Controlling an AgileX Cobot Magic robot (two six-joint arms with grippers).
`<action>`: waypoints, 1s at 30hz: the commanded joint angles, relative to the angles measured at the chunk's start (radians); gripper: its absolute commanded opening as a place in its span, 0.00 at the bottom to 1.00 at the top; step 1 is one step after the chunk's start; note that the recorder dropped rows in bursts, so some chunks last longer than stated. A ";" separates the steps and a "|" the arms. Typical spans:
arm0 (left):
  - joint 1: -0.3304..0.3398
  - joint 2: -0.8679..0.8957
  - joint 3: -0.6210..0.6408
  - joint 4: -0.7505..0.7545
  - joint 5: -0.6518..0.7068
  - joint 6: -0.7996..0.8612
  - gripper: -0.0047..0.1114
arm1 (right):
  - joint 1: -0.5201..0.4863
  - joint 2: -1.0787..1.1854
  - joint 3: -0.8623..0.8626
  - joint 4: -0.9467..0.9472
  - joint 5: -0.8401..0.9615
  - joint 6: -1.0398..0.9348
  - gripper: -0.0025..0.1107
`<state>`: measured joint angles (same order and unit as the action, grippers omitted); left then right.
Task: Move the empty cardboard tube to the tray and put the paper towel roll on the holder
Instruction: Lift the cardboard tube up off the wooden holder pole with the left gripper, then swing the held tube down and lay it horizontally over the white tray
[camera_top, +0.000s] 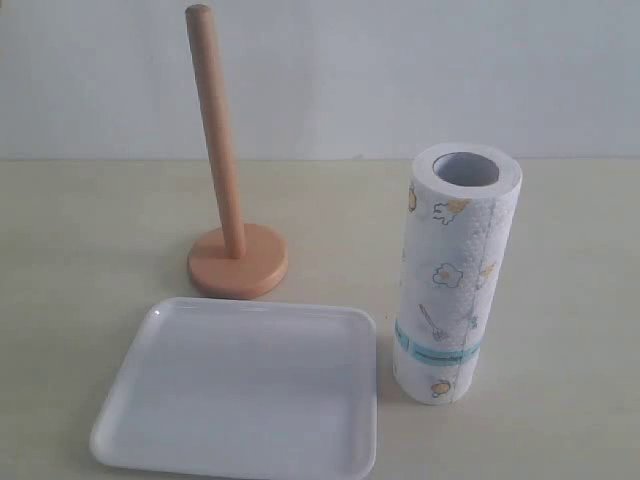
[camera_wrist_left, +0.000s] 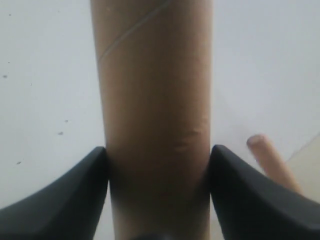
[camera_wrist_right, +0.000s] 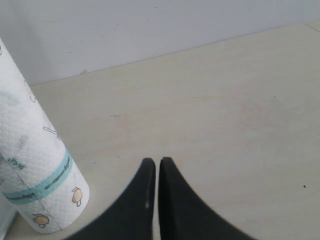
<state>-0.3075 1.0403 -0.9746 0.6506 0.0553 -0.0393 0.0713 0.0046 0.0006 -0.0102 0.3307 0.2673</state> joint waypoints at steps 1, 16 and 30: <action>-0.005 -0.002 -0.007 0.093 0.125 0.089 0.08 | -0.003 -0.005 -0.001 -0.001 -0.008 -0.002 0.04; -0.246 0.079 0.006 0.060 0.486 0.455 0.08 | -0.003 -0.005 -0.001 -0.001 -0.008 -0.002 0.04; -0.502 0.328 0.006 0.044 0.735 0.448 0.08 | -0.003 -0.005 -0.001 -0.001 -0.008 -0.002 0.04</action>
<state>-0.7598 1.3293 -0.9689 0.7045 0.7862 0.4298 0.0713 0.0046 0.0006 -0.0102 0.3307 0.2673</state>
